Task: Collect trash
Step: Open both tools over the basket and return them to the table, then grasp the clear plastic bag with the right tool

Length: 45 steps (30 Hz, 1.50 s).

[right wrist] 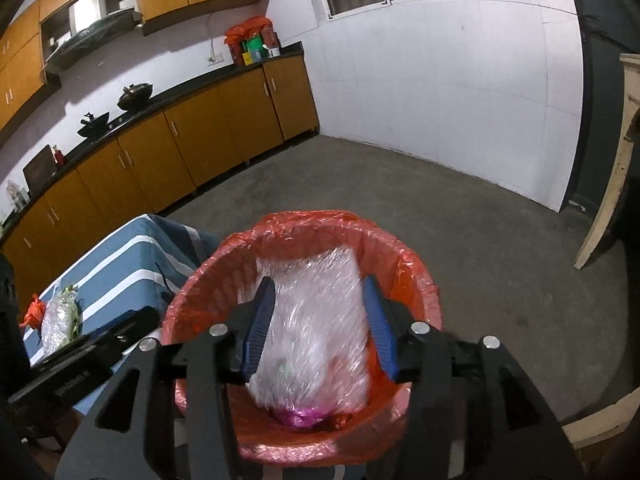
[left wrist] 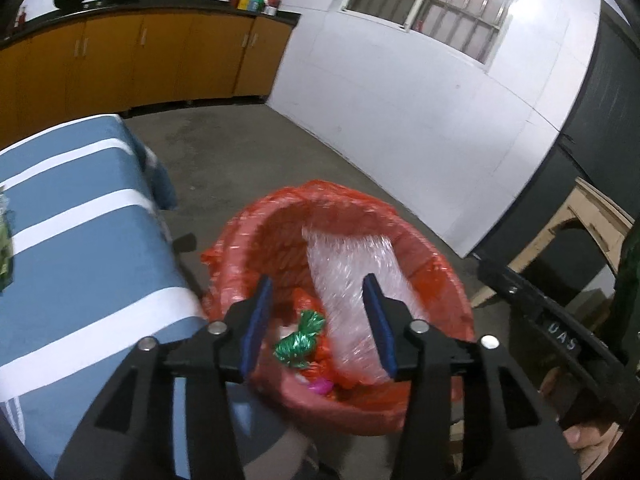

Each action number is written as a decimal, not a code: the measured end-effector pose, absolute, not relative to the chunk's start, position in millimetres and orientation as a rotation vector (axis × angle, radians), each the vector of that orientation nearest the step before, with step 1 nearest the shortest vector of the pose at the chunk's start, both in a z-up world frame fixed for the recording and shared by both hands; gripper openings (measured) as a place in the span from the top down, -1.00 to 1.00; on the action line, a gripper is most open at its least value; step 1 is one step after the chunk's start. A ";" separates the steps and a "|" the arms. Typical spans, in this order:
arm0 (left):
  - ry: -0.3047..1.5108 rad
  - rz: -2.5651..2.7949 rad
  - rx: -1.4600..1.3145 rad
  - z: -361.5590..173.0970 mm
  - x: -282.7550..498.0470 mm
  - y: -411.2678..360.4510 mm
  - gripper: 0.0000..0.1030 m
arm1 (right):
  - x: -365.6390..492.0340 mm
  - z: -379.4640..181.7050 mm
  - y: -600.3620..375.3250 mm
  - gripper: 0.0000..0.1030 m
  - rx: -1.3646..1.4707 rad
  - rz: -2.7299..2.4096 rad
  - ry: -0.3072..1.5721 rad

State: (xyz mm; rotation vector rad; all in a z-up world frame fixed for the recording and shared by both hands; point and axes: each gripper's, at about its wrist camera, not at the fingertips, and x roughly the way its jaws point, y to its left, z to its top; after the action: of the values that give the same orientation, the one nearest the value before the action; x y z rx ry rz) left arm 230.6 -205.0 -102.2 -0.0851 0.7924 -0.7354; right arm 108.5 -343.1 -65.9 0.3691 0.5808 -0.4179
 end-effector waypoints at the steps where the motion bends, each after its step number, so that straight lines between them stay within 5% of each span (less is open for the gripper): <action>1: 0.786 -0.715 -0.087 -102.4 230.9 -200.4 -0.03 | 109.2 -65.8 -344.0 0.09 0.370 -0.422 0.584; 9: 0.744 -0.586 -0.090 -101.3 231.0 -160.4 -0.38 | 110.7 -64.4 -337.1 0.06 0.352 -0.415 0.596; 12: 0.736 -0.545 -0.091 -99.6 232.5 -146.5 -0.41 | 113.4 -62.5 -328.3 -0.10 0.324 -0.401 0.591; 45: 0.593 0.101 -0.187 -82.7 211.5 137.5 -0.58 | 267.8 -54.1 -73.2 -0.11 0.080 0.255 0.682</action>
State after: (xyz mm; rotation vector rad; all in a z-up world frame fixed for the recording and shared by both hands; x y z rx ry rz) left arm 211.5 137.5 -82.7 -0.1866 0.5929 0.1008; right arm 267.8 -73.2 -54.1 0.0805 0.6816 0.2553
